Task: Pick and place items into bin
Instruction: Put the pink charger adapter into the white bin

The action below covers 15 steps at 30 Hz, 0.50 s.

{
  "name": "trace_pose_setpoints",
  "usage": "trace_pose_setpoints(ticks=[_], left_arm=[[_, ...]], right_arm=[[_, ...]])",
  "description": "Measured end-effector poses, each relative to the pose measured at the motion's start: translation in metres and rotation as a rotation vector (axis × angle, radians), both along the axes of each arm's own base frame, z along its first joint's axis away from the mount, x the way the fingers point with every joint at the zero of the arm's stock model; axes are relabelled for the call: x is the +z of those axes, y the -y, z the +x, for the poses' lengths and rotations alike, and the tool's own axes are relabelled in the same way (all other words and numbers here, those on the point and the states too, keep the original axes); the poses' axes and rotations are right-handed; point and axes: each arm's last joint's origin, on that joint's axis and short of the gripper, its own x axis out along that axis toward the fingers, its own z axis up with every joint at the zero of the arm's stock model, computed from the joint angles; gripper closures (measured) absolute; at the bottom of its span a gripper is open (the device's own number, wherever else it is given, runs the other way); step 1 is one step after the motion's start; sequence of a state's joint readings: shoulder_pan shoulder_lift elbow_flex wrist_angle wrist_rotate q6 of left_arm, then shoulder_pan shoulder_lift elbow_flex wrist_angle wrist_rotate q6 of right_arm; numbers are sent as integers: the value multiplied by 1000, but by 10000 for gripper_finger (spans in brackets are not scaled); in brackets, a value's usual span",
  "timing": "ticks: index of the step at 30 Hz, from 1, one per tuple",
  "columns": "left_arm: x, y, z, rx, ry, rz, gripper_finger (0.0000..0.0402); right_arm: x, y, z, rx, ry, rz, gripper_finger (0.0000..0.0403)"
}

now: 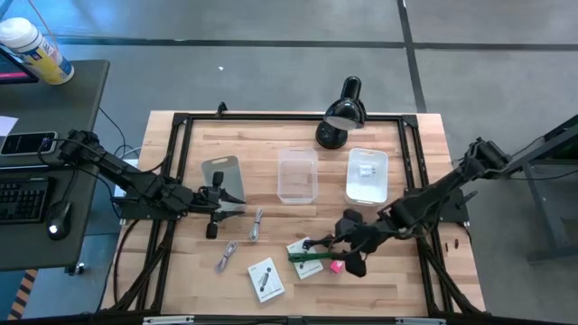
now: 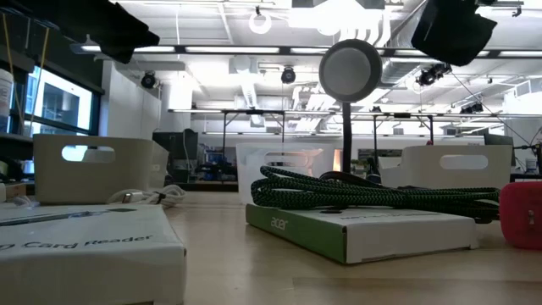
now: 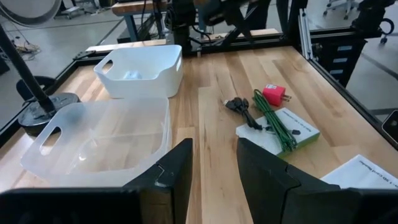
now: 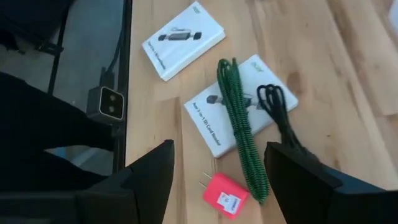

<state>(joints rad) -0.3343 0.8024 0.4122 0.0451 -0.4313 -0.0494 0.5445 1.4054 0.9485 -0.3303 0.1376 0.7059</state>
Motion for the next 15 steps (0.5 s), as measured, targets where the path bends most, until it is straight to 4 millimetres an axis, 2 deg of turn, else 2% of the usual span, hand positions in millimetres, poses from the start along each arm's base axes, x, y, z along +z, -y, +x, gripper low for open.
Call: trace_pose_setpoints(ticks=[7, 15], left_arm=[[0, 1, 0, -30, -5, -17, 289], [0, 10, -1, -305, -39, -206, 289]], right_arm=[[-19, -17, 4, 101, -37, -27, 168], [-25, -17, 7, 40, -31, -77, 169]])
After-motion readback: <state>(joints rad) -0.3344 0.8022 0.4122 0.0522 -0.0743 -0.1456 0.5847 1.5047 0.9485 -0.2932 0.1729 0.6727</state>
